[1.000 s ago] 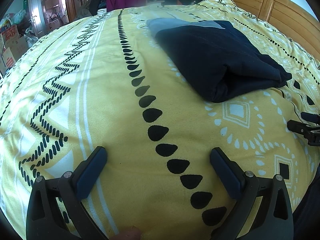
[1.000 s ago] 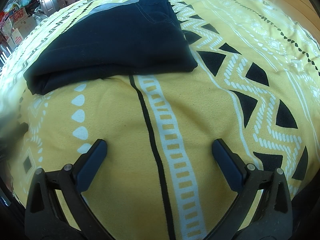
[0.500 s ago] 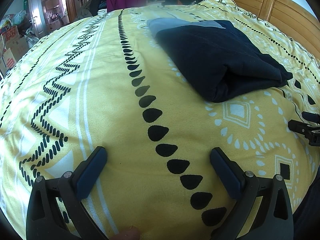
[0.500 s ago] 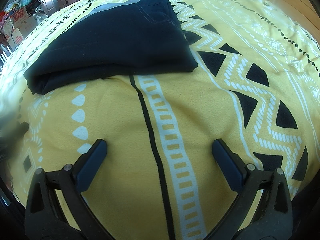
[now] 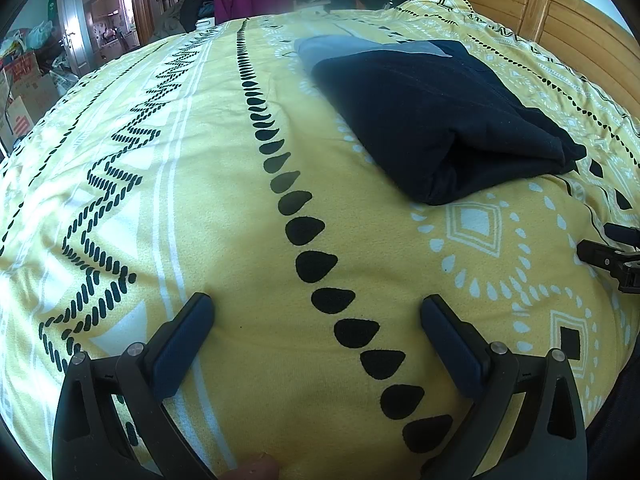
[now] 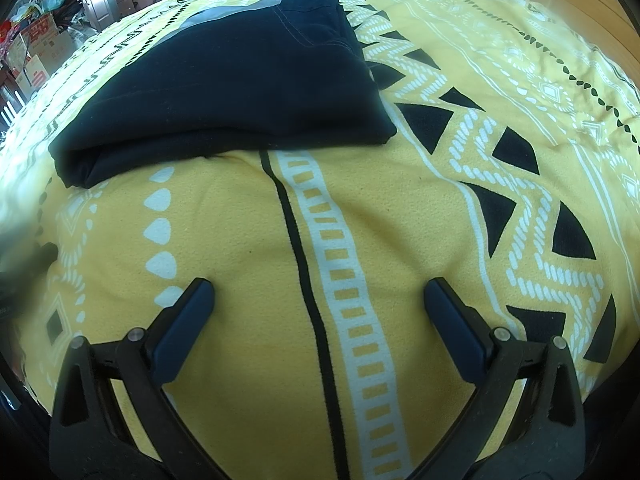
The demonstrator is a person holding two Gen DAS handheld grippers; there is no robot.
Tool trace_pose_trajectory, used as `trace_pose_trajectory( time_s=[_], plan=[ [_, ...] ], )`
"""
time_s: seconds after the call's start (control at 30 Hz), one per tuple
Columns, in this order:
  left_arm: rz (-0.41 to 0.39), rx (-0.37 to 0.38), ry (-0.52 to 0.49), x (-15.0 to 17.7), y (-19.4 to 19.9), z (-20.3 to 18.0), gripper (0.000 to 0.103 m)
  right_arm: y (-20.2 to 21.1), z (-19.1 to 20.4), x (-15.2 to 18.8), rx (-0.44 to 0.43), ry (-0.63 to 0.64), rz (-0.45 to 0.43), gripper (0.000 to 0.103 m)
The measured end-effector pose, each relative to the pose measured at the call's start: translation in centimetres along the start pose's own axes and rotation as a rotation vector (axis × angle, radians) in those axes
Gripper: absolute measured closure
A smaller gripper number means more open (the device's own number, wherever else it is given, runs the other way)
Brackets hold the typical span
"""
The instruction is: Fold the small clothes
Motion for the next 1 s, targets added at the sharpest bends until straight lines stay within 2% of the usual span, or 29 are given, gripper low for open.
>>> trace_pose_trajectory(
  time_s=[0.67,0.83,1.0],
  plan=[
    [-0.001,0.001,0.001,0.0,0.0,0.0,0.000,-0.1,0.1,-0.1,-0.005,-0.007,-0.004,0.000],
    [-0.001,0.001,0.001,0.0,0.0,0.0,0.000,-0.2,0.2,-0.5,-0.024,0.016,0.014,0.000],
    [-0.001,0.001,0.001,0.0,0.0,-0.1,0.000,-0.7,0.3,-1.3,-0.093,0.086,0.007,0.000]
  ],
)
Point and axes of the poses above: each gripper's, at about its wrist camera, not at the fingertips, and y roughly against the way its jaws point, z to its left, x to its underside, the point moved 10 cm from there along -y, roughly the way its jaws point, and after that the axes turned 5 degrees about y, right-handed, at the moved point
